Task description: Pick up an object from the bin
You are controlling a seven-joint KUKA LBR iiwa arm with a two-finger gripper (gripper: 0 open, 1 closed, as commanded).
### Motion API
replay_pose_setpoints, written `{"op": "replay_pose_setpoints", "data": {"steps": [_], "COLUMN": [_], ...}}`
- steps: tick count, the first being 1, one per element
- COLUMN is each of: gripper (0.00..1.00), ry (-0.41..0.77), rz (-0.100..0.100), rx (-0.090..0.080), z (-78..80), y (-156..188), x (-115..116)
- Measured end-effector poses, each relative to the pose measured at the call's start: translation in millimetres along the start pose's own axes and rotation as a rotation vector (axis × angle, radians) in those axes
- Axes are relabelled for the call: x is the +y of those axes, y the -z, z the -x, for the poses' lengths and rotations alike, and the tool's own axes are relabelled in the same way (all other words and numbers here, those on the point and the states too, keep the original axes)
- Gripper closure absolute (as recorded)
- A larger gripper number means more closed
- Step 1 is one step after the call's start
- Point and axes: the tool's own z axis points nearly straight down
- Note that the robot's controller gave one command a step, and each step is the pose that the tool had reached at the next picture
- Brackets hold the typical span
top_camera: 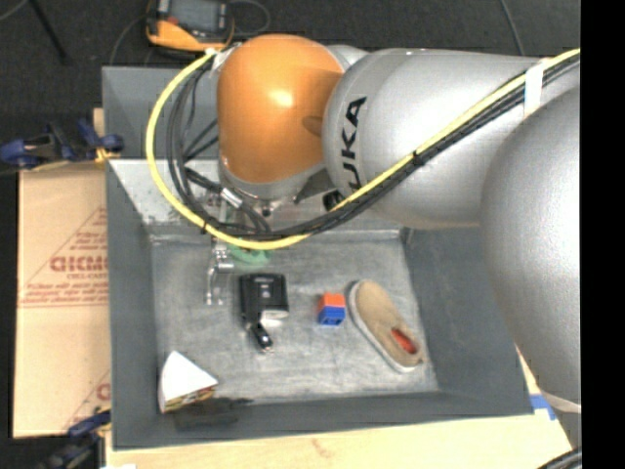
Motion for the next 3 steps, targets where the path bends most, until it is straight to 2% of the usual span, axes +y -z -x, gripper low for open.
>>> {"op": "replay_pose_setpoints", "data": {"steps": [1, 2, 3], "gripper": [0.0, 0.0, 0.0], "ry": [-0.004, 0.066, 0.232], "rz": [0.002, 0.001, -0.001], "rx": [-0.008, -0.012, -0.008], "z": [1.9, -4.2, -8.7], "y": [5, -42, -91], "x": [-1, -26, -56]}}
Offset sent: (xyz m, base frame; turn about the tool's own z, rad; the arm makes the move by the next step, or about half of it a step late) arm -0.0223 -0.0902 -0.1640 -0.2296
